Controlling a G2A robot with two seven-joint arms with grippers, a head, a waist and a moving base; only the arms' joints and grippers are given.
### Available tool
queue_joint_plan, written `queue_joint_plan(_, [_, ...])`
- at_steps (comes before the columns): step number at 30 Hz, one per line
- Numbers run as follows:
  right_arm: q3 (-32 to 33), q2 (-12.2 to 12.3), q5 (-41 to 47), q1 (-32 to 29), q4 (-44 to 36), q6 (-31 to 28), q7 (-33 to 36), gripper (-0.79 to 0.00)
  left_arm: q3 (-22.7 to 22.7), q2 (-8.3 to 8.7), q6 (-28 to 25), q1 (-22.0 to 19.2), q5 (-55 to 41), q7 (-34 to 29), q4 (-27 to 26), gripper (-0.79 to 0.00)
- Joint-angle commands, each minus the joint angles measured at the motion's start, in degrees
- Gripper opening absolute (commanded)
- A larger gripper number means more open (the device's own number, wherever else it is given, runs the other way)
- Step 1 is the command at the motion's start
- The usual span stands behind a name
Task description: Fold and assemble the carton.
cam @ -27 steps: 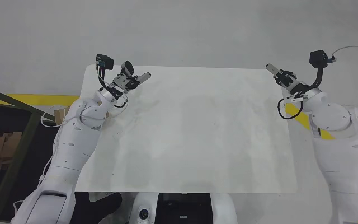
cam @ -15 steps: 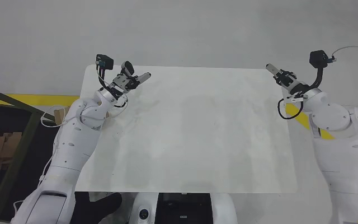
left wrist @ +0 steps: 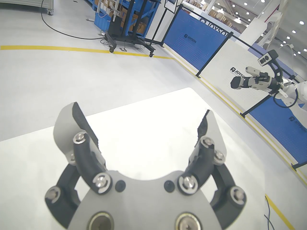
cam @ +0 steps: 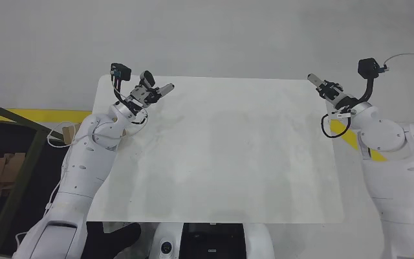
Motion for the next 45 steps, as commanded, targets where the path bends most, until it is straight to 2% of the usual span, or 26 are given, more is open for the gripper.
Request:
queue_joint_plan(1, [0.0, 0.0, 0.0, 0.0, 0.0, 0.0, 0.0, 0.0, -0.6, -0.09, 2.2, 0.1, -4.4, -2.1, -0.1, 0.0])
queue_joint_plan(6, [0.0, 0.0, 0.0, 0.0, 0.0, 0.0, 0.0, 0.0, -2.5, 0.14, 3.9, -0.4, -11.1, -8.1, 1.3, 0.0])
queue_joint_plan(12, [0.0, 0.0, 0.0, 0.0, 0.0, 0.0, 0.0, 0.0, -7.3, 1.18, 4.5, -2.3, -23.3, -20.9, 4.8, 0.0])
queue_joint_plan(18, [0.0, 0.0, 0.0, 0.0, 0.0, 0.0, 0.0, 0.0, -12.5, 2.42, 4.6, -1.3, -28.4, -26.1, 5.6, 0.0])
queue_joint_plan(27, [0.0, 0.0, 0.0, 0.0, 0.0, 0.0, 0.0, 0.0, -18.6, 4.25, 8.2, 0.2, -33.5, -35.2, 6.9, 0.0])
queue_joint_plan(35, [0.0, 0.0, 0.0, 0.0, 0.0, 0.0, 0.0, 0.0, -24.0, 5.73, 8.7, 2.6, -34.4, -37.4, 7.4, 0.0])
queue_joint_plan(45, [0.0, 0.0, 0.0, 0.0, 0.0, 0.0, 0.0, 0.0, -28.5, 7.13, 9.7, 3.1, -33.4, -35.0, 11.4, 0.0])
